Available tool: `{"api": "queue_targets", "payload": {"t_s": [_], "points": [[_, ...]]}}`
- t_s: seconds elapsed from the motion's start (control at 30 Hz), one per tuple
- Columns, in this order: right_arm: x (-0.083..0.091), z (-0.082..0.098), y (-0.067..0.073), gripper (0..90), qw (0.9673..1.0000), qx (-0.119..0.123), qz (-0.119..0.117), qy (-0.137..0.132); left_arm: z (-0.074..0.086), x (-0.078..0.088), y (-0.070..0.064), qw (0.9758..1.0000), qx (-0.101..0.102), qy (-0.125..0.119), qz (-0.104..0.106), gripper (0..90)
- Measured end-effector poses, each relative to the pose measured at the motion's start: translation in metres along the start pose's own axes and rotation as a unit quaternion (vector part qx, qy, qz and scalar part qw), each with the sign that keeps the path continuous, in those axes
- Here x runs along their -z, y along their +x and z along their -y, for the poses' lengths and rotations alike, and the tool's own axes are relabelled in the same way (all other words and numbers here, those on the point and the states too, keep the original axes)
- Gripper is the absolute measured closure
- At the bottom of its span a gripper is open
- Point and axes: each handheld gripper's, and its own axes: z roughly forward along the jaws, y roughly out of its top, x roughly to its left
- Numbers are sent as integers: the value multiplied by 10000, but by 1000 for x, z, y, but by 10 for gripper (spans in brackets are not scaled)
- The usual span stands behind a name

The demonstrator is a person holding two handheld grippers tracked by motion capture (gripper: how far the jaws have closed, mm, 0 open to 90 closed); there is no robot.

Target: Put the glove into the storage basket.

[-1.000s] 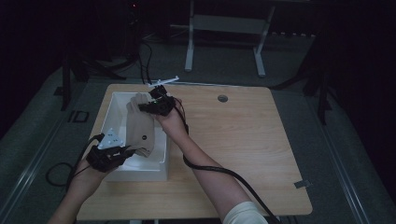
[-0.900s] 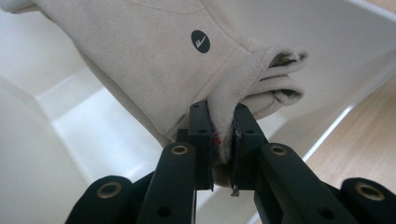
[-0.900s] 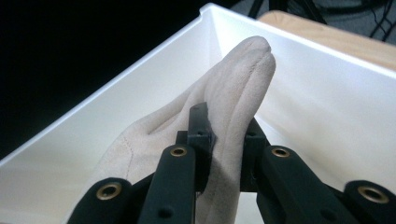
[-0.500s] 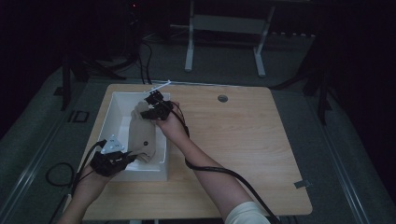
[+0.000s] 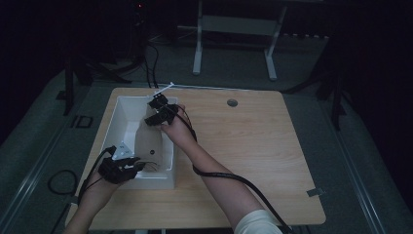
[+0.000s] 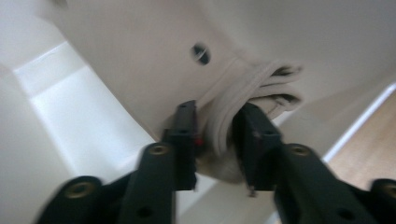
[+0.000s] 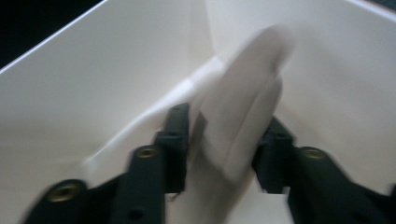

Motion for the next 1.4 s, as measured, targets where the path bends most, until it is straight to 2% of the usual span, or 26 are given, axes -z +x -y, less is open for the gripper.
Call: {"api": "queue_targets", "payload": {"t_s": [0.07, 0.17, 0.3, 0.37, 0.43, 0.53, 0.6, 0.63, 0.7, 0.8, 0.87, 1.1, 1.3, 1.4], "points": [[1, 1, 0, 537, 10000, -16, -34, -73, -1, 0, -1, 10000, 56, -30, -33, 567], [3, 1, 1, 491, 9999, 51, -14, -108, -2, 1, -3, 9999, 128, -82, -55, 495], [7, 1, -2, 468, 9998, 3, -55, -199, -3, 3, -4, 9996, 176, -185, -152, 475], [10, 1, -4, 436, 9997, 7, -134, -219, -4, 3, -4, 9992, 268, -244, -156, 463], [13, 1, -5, 398, 9996, -17, -154, -237, -5, 4, -4, 9982, 455, -380, -91, 396], [17, 2, -7, 358, 9991, -29, -257, -331, -8, 4, -6, 9965, 624, -549, -86, 294], [20, 2, -8, 279, 9983, -30, -456, -355, -10, 5, -7, 9956, 724, -601, -2, 200], [21, 3, -9, 256, 9978, 1, -572, -347, -11, 6, -7, 9950, 776, -629, -71, 175], [23, 3, -9, 231, 9965, 2, -714, -433, -12, 10, -8, 9938, 834, -732, 2, 150], [28, 5, -6, 186, 9948, 165, -854, -528, -15, 16, -8, 9924, 902, -833, 95, 145], [31, 5, -5, 185, 9930, 242, -1008, -573, -18, 19, -9, 9915, 919, -925, 38, 145], [47, 10, -6, 165, 9910, 403, -1065, -698, -28, 31, -14, 9864, 941, -1338, 133, 145], [59, 16, -12, 163, 9902, 454, -1044, -813, -37, 38, -24, 9852, 885, -1447, 225, 144], [66, 22, -17, 161, 9894, 453, -1073, -867, -42, 39, -31, 9840, 899, -1480, 411, 145]]}}
